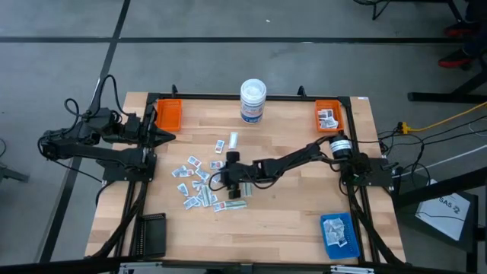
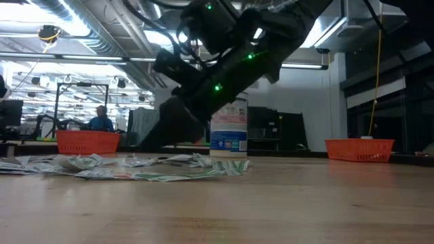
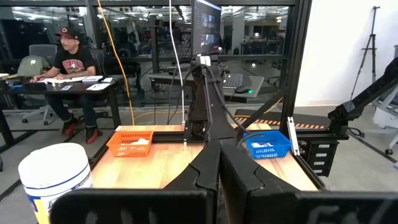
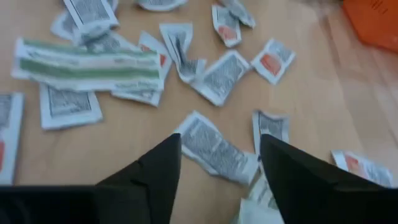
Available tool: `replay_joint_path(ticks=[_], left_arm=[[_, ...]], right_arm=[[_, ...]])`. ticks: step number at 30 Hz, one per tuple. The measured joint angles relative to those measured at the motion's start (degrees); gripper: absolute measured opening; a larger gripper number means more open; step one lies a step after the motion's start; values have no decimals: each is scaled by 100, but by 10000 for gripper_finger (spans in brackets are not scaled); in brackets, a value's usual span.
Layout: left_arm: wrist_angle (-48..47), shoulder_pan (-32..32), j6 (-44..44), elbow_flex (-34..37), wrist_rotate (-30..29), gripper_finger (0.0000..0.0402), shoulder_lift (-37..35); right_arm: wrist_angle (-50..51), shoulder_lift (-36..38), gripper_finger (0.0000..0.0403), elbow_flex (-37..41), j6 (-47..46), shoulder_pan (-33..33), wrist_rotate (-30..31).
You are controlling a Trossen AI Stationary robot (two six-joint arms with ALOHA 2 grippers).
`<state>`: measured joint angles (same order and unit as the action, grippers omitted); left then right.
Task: Pick & Place First Aid Supplies
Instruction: Put the orange ointment pack into the left orange bin
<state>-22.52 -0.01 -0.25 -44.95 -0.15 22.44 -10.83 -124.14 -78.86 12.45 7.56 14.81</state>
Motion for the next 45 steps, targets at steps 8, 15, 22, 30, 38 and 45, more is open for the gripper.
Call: replay_joint_path(ticks=[8,15,22,30,38,45], left_arm=[[0,-1,0,0,-2,4,1],[0,-1,0,0,-1,4,1],[0,-2,0,0,-2,4,0],[0,0,0,0,-2,4,2],[0,-2,0,0,-1,4,1],[0,-1,1,0,-2,4,2]], right_arm=[[-2,2,244,-53,6,115,0],[-11,2,245,-53,255,230,-434],[510,102,245,-62,614,244,-339],[1553,728,245,68,243,305,-353],[1752,1438,245,835,-207,440,-647],[1745,2197,245,1668,-759,548,-641]])
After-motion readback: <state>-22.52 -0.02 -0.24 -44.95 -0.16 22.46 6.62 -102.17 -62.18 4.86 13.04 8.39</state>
